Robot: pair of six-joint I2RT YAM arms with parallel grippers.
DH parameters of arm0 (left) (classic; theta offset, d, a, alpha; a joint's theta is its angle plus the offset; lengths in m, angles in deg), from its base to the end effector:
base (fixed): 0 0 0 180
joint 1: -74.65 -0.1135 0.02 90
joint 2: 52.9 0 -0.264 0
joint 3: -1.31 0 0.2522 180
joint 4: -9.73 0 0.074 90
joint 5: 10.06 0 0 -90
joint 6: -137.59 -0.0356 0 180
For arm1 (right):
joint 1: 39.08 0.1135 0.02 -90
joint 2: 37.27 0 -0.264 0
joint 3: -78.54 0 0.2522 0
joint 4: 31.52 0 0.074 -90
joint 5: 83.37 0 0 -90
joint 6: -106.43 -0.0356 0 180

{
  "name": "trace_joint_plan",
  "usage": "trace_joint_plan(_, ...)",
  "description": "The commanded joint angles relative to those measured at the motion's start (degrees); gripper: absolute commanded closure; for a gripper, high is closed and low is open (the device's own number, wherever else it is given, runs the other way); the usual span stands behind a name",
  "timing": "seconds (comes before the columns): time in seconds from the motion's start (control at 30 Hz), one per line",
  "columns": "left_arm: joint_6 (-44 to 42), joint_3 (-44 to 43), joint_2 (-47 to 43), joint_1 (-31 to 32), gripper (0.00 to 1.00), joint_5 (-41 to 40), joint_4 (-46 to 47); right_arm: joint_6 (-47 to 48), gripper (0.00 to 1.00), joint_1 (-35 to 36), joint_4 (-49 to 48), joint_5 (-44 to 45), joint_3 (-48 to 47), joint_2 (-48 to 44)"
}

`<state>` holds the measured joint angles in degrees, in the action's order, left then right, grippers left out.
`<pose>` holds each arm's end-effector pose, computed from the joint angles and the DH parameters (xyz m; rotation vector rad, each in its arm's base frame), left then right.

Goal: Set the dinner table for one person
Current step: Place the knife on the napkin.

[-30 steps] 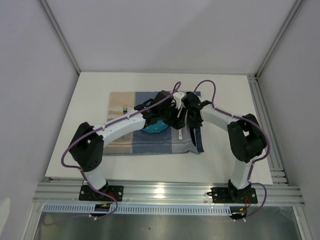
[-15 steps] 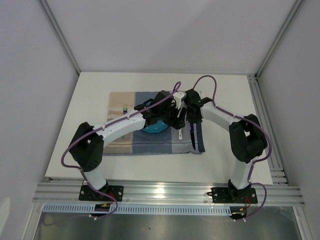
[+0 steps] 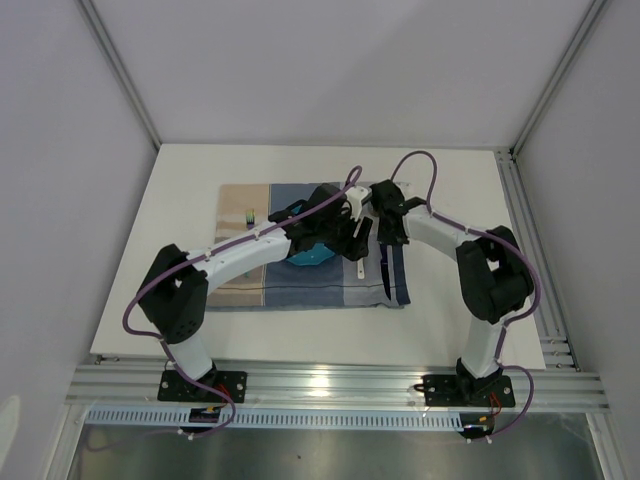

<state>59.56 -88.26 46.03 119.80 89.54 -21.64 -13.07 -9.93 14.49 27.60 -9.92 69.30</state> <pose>0.2726 -0.2825 0.2621 0.7644 2.2461 -0.6946 0.3397 0.1748 0.1917 0.1172 2.5707 -0.1255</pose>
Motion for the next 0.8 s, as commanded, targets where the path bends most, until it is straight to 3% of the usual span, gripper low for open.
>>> trace_joint_plan(0.0, -0.6, 1.4, -3.3, 0.3, 0.3, -0.6, 2.2, 0.2, 0.85, -1.5, -3.2, -0.3, 0.3, 1.8)
trace_joint_plan(0.4, -0.4, 2.2, -4.0, 0.4, 0.3, -0.8, 1.8, -2.1, 0.91, -4.5, -7.1, -7.1, 4.8, 5.8)
trace_joint_plan(0.53, -0.5, 2.8, -4.2, 0.4, 0.3, -1.3, 1.8, -2.1, 0.9, -5.1, -4.5, -3.8, 5.6, 5.8)
trace_joint_plan(0.77, -1.0, 3.1, -4.4, 0.4, 0.3, -1.8, 1.7, -3.5, 0.9, -12.2, -2.9, -5.2, 10.1, 3.0)
